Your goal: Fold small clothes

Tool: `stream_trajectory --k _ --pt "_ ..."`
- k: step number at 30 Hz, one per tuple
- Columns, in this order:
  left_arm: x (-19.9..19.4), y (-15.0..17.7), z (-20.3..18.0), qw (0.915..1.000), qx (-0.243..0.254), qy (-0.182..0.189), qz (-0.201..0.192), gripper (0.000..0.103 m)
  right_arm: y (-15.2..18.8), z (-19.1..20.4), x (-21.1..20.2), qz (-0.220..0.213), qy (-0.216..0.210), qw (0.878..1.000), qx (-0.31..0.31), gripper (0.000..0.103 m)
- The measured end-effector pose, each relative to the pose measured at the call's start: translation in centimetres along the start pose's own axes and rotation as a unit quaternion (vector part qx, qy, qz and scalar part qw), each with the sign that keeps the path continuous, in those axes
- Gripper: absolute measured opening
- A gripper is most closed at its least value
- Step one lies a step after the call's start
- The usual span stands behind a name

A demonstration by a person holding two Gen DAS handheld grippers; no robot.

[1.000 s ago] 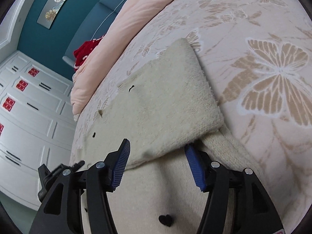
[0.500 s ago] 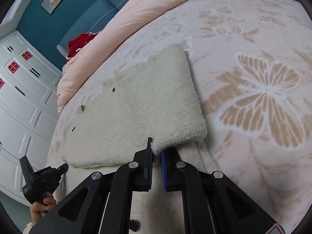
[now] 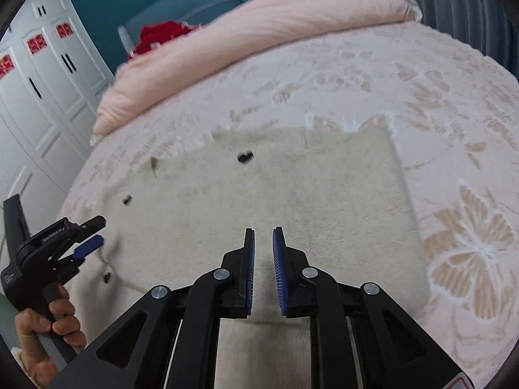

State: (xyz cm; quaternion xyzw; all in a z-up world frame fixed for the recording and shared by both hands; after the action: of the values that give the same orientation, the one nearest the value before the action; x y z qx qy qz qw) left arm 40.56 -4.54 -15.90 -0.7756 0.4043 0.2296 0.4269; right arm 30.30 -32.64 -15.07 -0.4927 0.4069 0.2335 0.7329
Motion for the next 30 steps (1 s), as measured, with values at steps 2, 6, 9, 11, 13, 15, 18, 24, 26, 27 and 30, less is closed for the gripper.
stream_trajectory --k 2,6,9,11,13,15,18,24,26,27,30 --pt "0.9 0.7 1.5 1.0 0.0 -0.009 -0.001 0.034 0.2 -1.4 2.4 0.026 0.042 0.999 0.022 0.0" --pt "0.5 1.2 1.7 0.9992 0.037 0.003 -0.014 0.034 -0.2 -3.2 -0.4 -0.057 0.062 0.995 0.06 0.005" --pt "-0.5 1.3 1.7 0.9988 0.043 0.007 -0.022 0.035 0.9 -3.2 1.2 -0.031 0.105 0.994 0.005 0.003" --pt "-2.8 0.8 2.3 0.9985 0.01 0.039 -0.036 0.042 1.2 -2.3 -0.8 -0.024 0.084 0.996 0.014 0.014" --pt "-6.0 -0.1 4.4 0.9961 -0.02 0.059 -0.063 0.055 2.8 -0.8 -3.3 -0.036 0.027 0.999 0.021 0.014" --pt "-9.5 -1.3 8.6 0.993 -0.051 0.045 -0.097 0.076 5.7 0.9 -5.1 -0.037 0.004 0.999 -0.002 0.019" --pt "-14.2 -3.6 17.2 0.9853 -0.102 -0.026 -0.134 0.085 10.8 2.7 -6.0 -0.014 -0.015 1.0 -0.004 0.021" --pt "-21.2 -8.1 35.0 0.9361 -0.264 -0.145 -0.182 0.085 16.4 5.0 -6.6 -0.039 0.012 0.999 -0.02 0.039" --pt "-21.6 -9.1 38.1 0.9261 -0.297 -0.145 -0.181 0.085 16.6 5.8 -6.4 -0.045 0.008 0.998 -0.046 0.055" --pt "-21.5 -9.8 39.0 0.9243 -0.306 -0.142 -0.178 0.085 16.7 6.1 -6.3 -0.044 0.005 0.998 -0.054 0.061" --pt "-20.9 -11.8 39.3 0.9239 -0.308 -0.137 -0.182 0.072 16.7 6.5 -6.0 -0.041 0.0 0.997 -0.064 0.067"
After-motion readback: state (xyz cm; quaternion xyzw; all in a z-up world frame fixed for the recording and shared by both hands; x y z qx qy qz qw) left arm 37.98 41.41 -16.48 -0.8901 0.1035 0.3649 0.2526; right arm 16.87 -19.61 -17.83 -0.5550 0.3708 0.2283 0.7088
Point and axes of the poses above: each gripper's, at about its wrist camera, not at the fingertips, and x roughly the way its jaws point, z to its left, y to its underside, the point moved 5 cm from there along x, roughly the way its jaws point, and after that the axes turned 7 degrees about y, right-handed, at the moved point
